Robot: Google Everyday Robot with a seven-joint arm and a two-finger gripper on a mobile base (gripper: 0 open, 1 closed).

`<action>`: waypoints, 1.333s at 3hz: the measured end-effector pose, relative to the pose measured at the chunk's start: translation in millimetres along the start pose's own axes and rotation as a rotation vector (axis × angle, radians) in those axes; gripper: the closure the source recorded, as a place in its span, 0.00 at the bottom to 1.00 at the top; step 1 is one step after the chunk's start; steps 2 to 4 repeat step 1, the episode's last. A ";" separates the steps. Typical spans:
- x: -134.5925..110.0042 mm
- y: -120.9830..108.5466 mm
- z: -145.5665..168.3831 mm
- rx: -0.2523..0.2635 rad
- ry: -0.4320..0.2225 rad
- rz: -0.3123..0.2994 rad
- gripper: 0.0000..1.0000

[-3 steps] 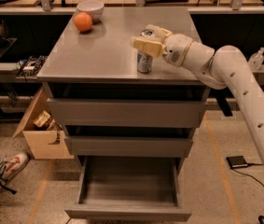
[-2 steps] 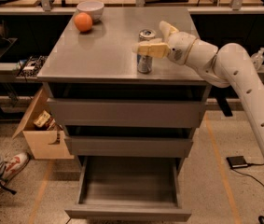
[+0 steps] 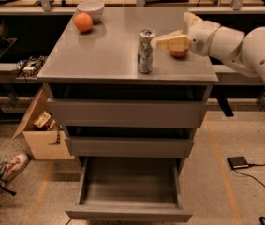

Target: Pick redbull can from bottom drawer and place on counter

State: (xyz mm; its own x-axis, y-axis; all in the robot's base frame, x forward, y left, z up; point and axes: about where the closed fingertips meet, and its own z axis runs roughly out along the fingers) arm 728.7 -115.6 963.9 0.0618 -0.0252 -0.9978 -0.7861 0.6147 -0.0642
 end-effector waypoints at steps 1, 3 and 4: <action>-3.4 -25.2 -33.7 0.093 0.072 -0.038 0.00; -3.4 -25.2 -33.7 0.093 0.072 -0.038 0.00; -3.4 -25.2 -33.7 0.093 0.072 -0.038 0.00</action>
Offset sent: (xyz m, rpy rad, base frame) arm 0.0000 0.0000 0.0000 0.0000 0.0000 0.0000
